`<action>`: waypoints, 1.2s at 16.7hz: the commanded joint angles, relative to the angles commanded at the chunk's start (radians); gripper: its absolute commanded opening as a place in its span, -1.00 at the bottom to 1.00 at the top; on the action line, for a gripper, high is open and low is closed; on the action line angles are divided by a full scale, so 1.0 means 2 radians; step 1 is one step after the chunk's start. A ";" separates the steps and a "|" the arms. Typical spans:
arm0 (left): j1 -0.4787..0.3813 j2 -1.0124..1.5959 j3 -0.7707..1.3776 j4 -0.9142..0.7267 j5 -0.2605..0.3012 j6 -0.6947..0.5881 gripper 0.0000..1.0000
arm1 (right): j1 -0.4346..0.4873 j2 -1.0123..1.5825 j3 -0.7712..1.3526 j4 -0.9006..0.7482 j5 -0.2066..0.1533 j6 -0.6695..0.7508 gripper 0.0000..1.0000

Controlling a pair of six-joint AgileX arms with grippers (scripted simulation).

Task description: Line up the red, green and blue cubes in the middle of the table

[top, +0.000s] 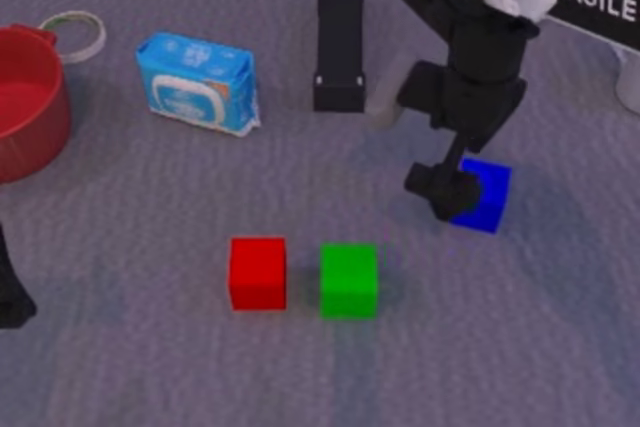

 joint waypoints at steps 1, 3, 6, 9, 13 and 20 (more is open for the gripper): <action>0.000 0.000 0.000 0.000 0.000 0.000 1.00 | -0.009 -0.002 -0.001 0.002 0.000 -0.033 1.00; 0.000 0.000 0.000 0.000 0.000 0.000 1.00 | -0.023 -0.006 -0.002 0.007 0.001 -0.082 1.00; 0.000 0.000 0.000 0.000 0.000 0.000 1.00 | -0.034 -0.013 -0.003 0.012 0.002 -0.118 1.00; 0.000 0.000 0.000 0.000 0.000 0.000 1.00 | -0.035 -0.013 -0.003 0.013 0.002 -0.119 1.00; 0.000 0.000 0.000 0.000 0.000 0.000 1.00 | -0.033 -0.010 -0.009 0.020 0.002 -0.118 1.00; 0.000 0.000 0.000 0.000 0.000 0.000 1.00 | -0.034 0.025 -0.094 0.143 0.002 -0.118 1.00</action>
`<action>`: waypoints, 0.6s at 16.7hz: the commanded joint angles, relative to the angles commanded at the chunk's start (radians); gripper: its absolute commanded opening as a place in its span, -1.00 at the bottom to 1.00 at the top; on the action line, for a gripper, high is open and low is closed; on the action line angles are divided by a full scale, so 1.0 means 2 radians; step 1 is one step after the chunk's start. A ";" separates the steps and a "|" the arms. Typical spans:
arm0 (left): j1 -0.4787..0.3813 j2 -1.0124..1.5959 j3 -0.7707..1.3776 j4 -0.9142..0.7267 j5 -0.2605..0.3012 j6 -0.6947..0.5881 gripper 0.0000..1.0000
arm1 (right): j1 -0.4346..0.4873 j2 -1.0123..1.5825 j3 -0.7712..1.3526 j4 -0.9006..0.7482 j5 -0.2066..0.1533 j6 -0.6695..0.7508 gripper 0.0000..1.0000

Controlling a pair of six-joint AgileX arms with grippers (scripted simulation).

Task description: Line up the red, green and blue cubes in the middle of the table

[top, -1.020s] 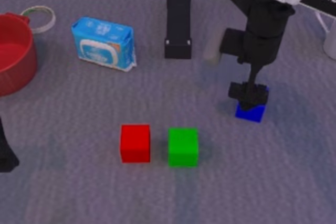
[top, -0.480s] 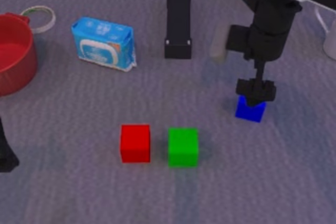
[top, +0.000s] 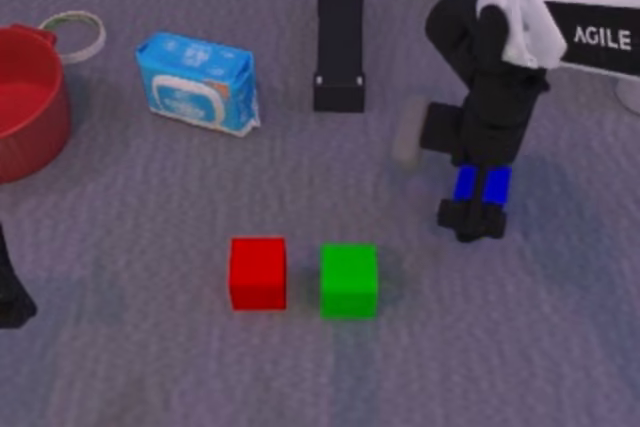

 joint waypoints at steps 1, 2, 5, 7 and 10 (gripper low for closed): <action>0.000 0.000 0.000 0.000 0.000 0.000 1.00 | 0.000 0.004 -0.009 0.013 0.000 0.000 1.00; 0.000 0.000 0.000 0.000 0.000 0.000 1.00 | 0.000 0.007 -0.015 0.020 0.000 0.000 1.00; 0.000 0.000 0.000 0.000 0.000 0.000 1.00 | 0.000 0.007 -0.016 0.022 0.000 0.000 1.00; 0.000 0.000 0.000 0.000 0.000 0.000 1.00 | 0.000 0.007 -0.016 0.022 0.000 0.000 0.85; 0.000 0.000 0.000 0.000 0.000 0.000 1.00 | 0.000 0.007 -0.016 0.022 0.000 0.000 0.40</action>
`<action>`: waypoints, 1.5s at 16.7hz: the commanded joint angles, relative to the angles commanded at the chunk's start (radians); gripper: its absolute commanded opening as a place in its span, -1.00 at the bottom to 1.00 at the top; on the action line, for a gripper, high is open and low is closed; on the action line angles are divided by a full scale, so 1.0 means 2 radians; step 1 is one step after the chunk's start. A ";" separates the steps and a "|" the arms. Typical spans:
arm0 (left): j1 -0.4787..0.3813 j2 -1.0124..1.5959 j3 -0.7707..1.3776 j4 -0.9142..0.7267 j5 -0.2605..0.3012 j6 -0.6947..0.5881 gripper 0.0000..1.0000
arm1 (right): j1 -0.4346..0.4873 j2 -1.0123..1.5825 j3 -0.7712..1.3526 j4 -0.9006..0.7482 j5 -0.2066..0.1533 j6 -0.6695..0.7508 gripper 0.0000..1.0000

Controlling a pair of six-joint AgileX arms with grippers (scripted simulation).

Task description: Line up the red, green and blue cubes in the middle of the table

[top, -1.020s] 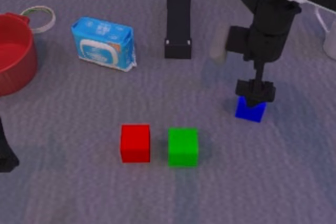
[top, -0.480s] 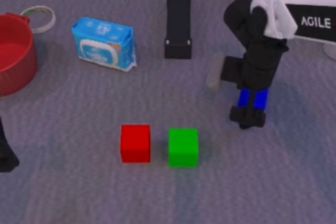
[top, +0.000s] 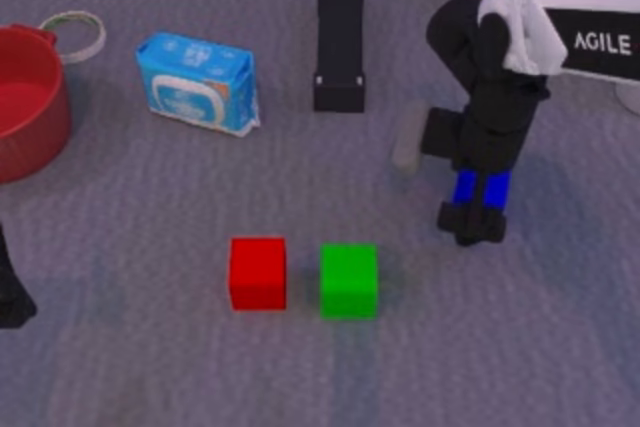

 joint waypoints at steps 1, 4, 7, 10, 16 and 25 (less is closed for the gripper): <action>0.000 0.000 0.000 0.000 0.000 0.000 1.00 | 0.000 0.000 0.000 0.000 0.000 0.000 0.25; 0.000 0.000 0.000 0.000 0.000 0.000 1.00 | 0.000 0.000 0.000 0.000 0.000 0.000 -0.21; 0.000 0.000 0.000 0.000 0.000 0.000 1.00 | 0.000 0.000 0.000 0.000 0.000 0.000 -0.66; 0.000 0.000 0.000 0.000 0.000 0.000 1.00 | 0.000 0.000 0.000 0.000 0.000 0.000 -1.00; 0.000 0.000 0.000 0.000 0.000 0.000 1.00 | 0.000 0.000 0.000 0.000 0.000 0.000 -1.00; 0.000 0.000 0.000 0.000 0.000 0.000 1.00 | 0.005 -0.039 0.065 -0.105 -0.005 0.004 -1.00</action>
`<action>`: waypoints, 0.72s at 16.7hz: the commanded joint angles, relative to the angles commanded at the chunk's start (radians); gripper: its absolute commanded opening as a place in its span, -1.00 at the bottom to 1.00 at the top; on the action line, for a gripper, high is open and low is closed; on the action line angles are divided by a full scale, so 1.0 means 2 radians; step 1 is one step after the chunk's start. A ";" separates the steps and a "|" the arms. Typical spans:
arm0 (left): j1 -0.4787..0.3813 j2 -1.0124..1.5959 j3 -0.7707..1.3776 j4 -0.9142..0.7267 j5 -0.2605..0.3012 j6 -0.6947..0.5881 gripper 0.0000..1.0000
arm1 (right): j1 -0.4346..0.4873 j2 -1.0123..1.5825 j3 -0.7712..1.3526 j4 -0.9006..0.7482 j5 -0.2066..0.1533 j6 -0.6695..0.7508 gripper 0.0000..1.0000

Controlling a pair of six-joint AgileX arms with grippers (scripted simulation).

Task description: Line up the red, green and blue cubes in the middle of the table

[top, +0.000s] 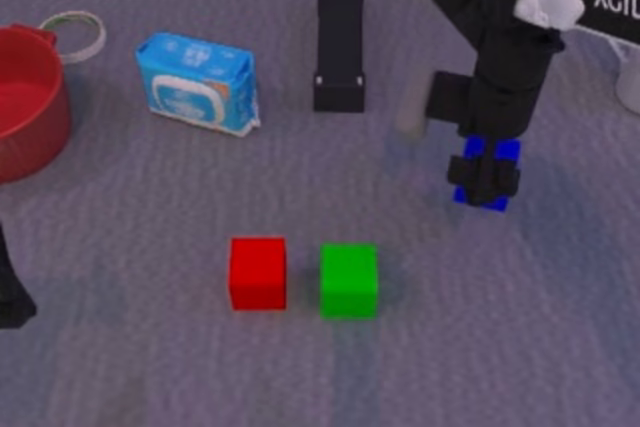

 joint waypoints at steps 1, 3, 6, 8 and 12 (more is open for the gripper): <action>0.000 0.000 0.000 0.000 0.000 0.000 1.00 | 0.000 -0.005 0.009 -0.013 0.000 0.000 -1.00; 0.000 0.000 0.000 0.000 0.000 0.000 1.00 | 0.001 -0.010 0.017 -0.023 0.000 0.001 -1.00; 0.000 0.000 0.000 0.000 0.000 0.000 1.00 | -0.002 -0.008 0.016 -0.022 0.000 0.001 -1.00; 0.000 0.000 0.000 0.000 0.000 0.000 1.00 | 0.006 -0.017 0.007 -0.020 0.000 -0.001 -1.00; 0.000 0.000 0.000 0.000 0.000 0.000 1.00 | 0.060 -0.072 -0.058 -0.011 -0.001 -0.017 -1.00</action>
